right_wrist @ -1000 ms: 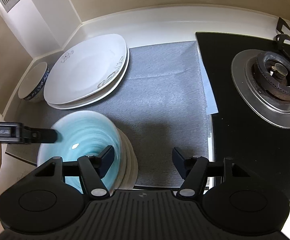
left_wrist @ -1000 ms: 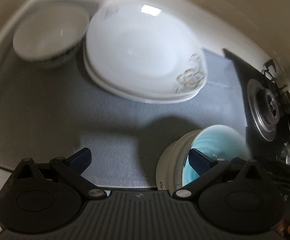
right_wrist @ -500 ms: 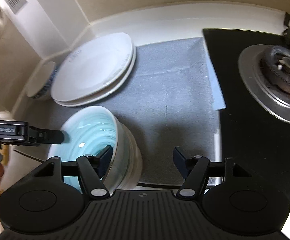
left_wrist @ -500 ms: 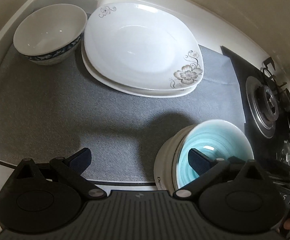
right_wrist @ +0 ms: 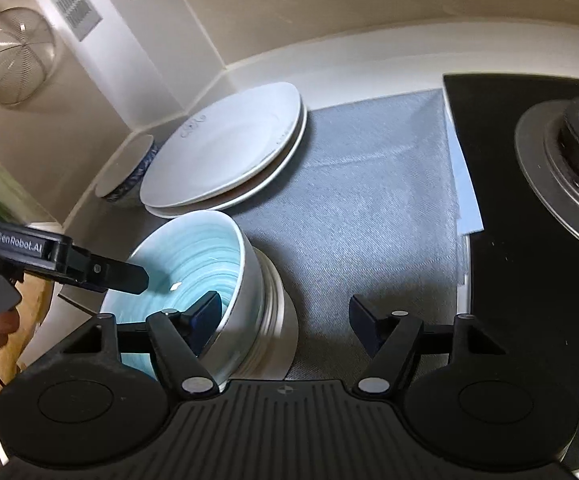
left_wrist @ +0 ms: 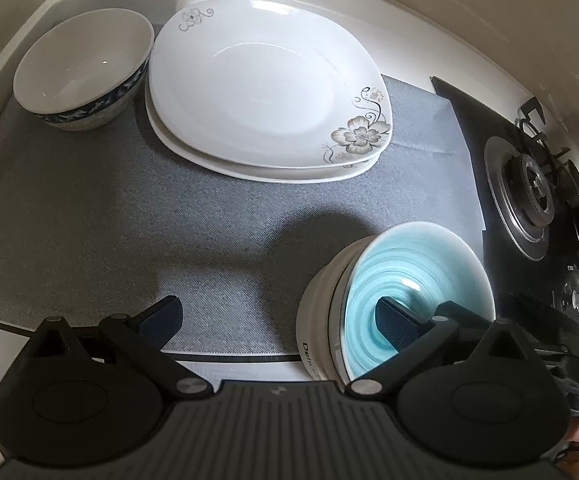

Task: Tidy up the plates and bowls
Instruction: 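Withdraw both grippers and move toward the blue-banded white bowl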

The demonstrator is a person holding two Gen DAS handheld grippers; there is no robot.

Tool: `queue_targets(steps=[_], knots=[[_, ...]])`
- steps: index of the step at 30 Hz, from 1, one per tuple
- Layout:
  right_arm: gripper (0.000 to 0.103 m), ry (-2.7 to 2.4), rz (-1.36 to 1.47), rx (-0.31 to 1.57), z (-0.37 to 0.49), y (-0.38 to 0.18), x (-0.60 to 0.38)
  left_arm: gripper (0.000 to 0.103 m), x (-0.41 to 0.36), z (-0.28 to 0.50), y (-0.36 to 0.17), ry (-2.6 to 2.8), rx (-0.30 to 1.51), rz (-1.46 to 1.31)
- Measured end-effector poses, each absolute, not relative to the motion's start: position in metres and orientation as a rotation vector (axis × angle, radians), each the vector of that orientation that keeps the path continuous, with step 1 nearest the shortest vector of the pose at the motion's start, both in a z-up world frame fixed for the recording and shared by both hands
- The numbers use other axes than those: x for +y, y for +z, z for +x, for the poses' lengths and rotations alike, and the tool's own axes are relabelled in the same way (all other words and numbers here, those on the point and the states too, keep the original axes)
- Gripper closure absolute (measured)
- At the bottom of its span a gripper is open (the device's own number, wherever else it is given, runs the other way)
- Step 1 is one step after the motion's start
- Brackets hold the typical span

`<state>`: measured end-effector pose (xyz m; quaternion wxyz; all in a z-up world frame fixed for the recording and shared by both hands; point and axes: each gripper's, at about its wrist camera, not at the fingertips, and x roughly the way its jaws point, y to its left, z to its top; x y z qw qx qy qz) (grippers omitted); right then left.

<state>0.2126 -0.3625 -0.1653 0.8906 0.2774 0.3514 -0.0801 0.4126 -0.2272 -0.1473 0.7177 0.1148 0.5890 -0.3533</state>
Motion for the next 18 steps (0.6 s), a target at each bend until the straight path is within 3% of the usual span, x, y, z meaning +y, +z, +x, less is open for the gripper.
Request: queue_targets(steps=[4, 18], knots=[[0.022, -0.122, 0.578, 0.682, 0.208, -0.178, -0.369, 0.001, -0.229, 0.411, -0.146, -0.774, 1.305, 0.268], [0.022, -0.144, 0.575, 0.666, 0.204, -0.148, -0.368, 0.001, -0.230, 0.418, -0.147, -0.752, 1.310, 0.263]])
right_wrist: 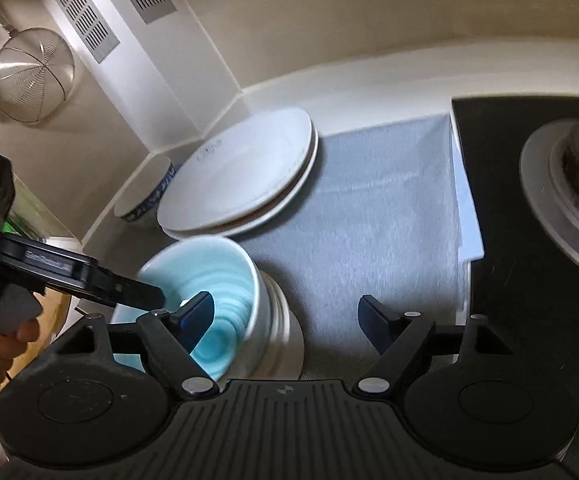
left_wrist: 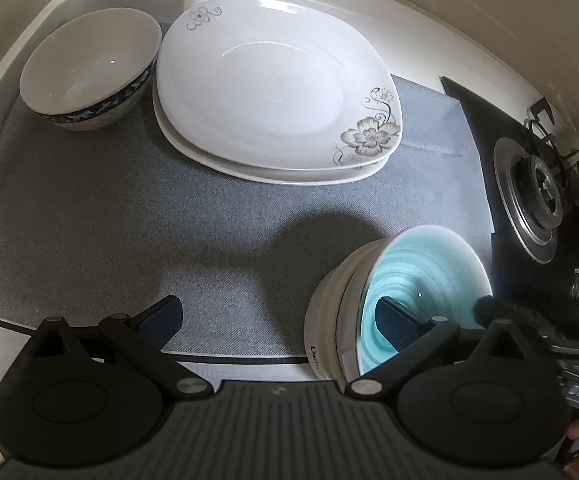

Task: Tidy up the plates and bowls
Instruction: 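Withdraw both grippers and move toward the blue-banded white bowl, then close both grippers on the rim of the blue-banded white bowl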

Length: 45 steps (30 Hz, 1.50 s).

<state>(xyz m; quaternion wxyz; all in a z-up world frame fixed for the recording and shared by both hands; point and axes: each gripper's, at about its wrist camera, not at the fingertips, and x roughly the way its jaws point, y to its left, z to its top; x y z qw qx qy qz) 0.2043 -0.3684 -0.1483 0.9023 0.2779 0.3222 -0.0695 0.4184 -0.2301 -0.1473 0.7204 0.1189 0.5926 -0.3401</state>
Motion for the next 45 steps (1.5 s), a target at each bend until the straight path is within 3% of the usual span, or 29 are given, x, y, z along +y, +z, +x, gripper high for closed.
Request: queue_targets(steps=[17, 25, 35, 45], knots=[[0.020, -0.045, 0.443, 0.689, 0.252, -0.080, -0.344, 0.001, -0.179, 0.443, -0.108, -0.659, 1.229, 0.091], [0.020, 0.028, 0.358, 0.695, 0.327, -0.068, -0.335, 0.000, -0.127, 0.496, -0.117, -0.332, 1.219, -0.163], [0.020, 0.109, 0.229, 0.749, 0.443, -0.075, -0.325, 0.000, -0.117, 0.544, -0.132, -0.144, 1.218, -0.335], [0.036, 0.163, 0.104, 0.787, 0.530, -0.105, -0.303, 0.001, -0.119, 0.564, -0.163, -0.018, 1.239, -0.482]])
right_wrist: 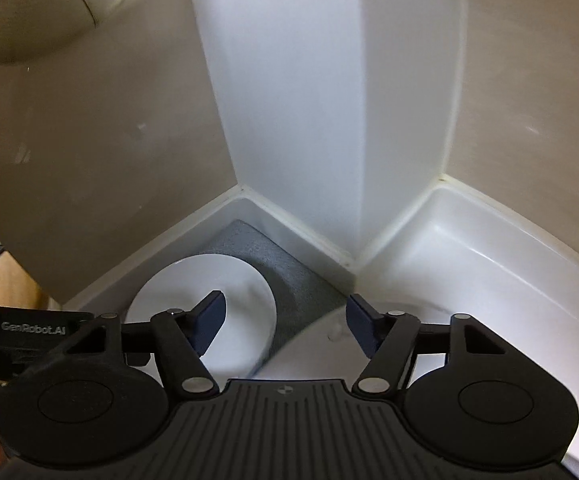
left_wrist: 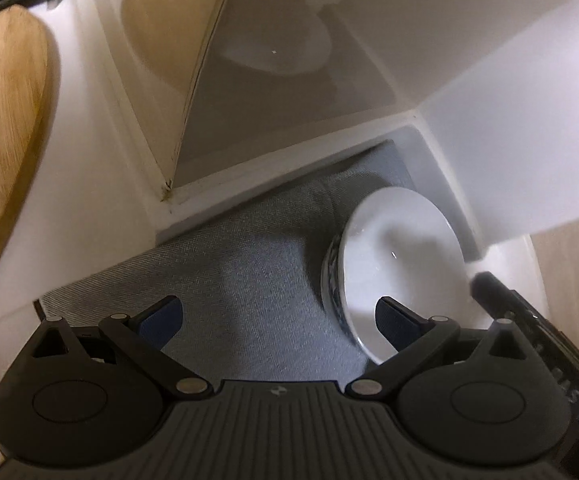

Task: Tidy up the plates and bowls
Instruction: 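Close both grippers on the rim of the blue-banded white bowl, then lift the blue-banded bowl with both grippers and carry it over the bowl stack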

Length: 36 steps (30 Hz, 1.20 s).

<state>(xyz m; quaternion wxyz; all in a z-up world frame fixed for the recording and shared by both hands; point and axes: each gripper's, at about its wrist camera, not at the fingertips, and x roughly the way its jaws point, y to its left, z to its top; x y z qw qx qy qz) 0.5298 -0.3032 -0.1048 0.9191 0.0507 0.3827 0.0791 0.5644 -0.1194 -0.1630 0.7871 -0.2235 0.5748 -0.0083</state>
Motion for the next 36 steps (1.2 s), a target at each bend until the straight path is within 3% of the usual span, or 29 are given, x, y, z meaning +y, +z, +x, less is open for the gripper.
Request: queue_targets(steps=[9, 12, 15, 16, 17, 18, 19, 22, 36], knots=[[0.039, 0.180, 0.045, 0.844, 0.564, -0.125, -0.294, 0.000, -0.122, 0.573, -0.177, 0.067, 1.264, -0.533], [0.051, 0.195, 0.025, 0.868, 0.572, -0.131, -0.289, 0.000, -0.125, 0.576, -0.178, 0.077, 1.263, -0.528], [0.070, 0.223, 0.012, 0.887, 0.578, -0.137, -0.284, 0.002, -0.130, 0.581, -0.179, 0.078, 1.262, -0.530], [0.082, 0.242, 0.010, 0.891, 0.579, -0.138, -0.282, 0.015, -0.132, 0.582, -0.178, 0.072, 1.258, -0.522], [0.082, 0.255, 0.002, 0.889, 0.578, -0.138, -0.278, 0.026, -0.134, 0.581, -0.175, 0.061, 1.244, -0.502], [0.082, 0.251, -0.023, 0.881, 0.577, -0.138, -0.275, 0.060, -0.135, 0.580, -0.173, 0.028, 1.229, -0.494], [0.082, 0.253, -0.042, 0.875, 0.575, -0.137, -0.272, 0.077, -0.135, 0.581, -0.174, -0.010, 1.232, -0.507], [0.087, 0.278, -0.035, 0.867, 0.571, -0.132, -0.270, 0.097, -0.132, 0.579, -0.174, -0.037, 1.240, -0.539], [0.097, 0.338, 0.023, 0.970, 0.515, -0.125, -0.246, 0.097, -0.101, 0.521, -0.161, -0.095, 1.231, -0.439]])
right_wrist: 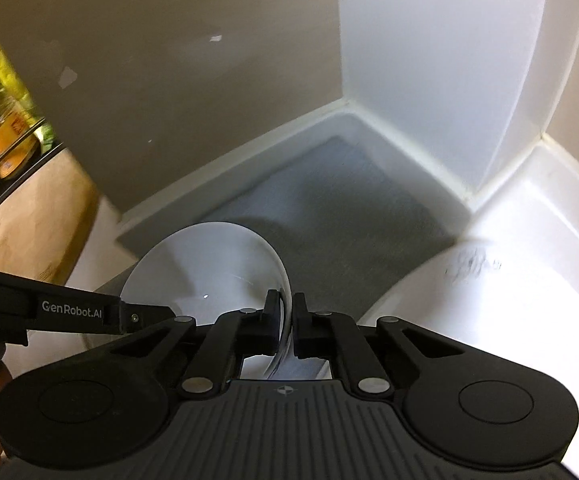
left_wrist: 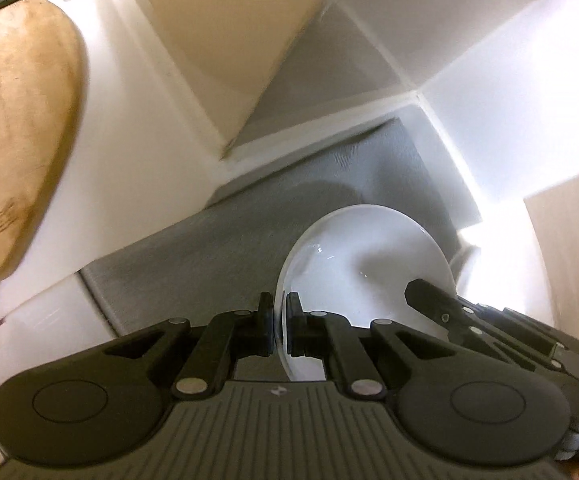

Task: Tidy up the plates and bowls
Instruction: 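Lift the blue-banded bowl with both grippers and carry it over the bowl stack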

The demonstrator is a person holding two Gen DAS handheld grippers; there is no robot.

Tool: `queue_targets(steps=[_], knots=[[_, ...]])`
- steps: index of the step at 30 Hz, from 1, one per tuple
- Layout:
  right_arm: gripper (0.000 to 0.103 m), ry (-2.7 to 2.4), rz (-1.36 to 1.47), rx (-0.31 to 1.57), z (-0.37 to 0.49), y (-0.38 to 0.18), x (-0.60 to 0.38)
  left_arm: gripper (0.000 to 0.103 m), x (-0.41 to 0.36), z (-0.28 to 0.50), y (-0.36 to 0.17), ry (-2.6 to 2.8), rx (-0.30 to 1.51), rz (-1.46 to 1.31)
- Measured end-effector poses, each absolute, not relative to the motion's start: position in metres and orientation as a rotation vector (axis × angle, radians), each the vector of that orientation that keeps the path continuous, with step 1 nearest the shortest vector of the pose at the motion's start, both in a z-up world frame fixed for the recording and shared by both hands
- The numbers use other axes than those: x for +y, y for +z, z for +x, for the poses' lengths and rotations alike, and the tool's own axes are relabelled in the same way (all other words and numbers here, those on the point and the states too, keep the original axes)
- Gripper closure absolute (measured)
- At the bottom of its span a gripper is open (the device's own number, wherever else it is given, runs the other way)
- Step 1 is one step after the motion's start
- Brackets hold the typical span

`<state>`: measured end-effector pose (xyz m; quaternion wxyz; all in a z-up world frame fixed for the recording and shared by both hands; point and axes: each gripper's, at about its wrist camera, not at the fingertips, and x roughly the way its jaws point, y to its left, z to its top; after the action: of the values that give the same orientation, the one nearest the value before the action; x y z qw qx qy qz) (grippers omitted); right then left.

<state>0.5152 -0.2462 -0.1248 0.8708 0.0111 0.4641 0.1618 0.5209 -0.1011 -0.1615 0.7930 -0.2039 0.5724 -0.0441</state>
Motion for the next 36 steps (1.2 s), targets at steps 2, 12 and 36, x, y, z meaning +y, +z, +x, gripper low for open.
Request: queue_targets(steps=[2, 12, 36], knots=[[0.097, 0.337, 0.039, 0.969, 0.505, -0.124, -0.244, 0.097, -0.096, 0.509, -0.158, -0.109, 1.225, -0.431], [0.096, 0.293, 0.075, 0.934, 0.458, -0.110, -0.236, 0.097, -0.082, 0.470, -0.140, -0.178, 1.203, -0.380], [0.096, 0.010, 0.181, 0.773, 0.332, -0.059, -0.269, 0.097, -0.126, 0.409, -0.076, -0.508, 1.126, -0.232]])
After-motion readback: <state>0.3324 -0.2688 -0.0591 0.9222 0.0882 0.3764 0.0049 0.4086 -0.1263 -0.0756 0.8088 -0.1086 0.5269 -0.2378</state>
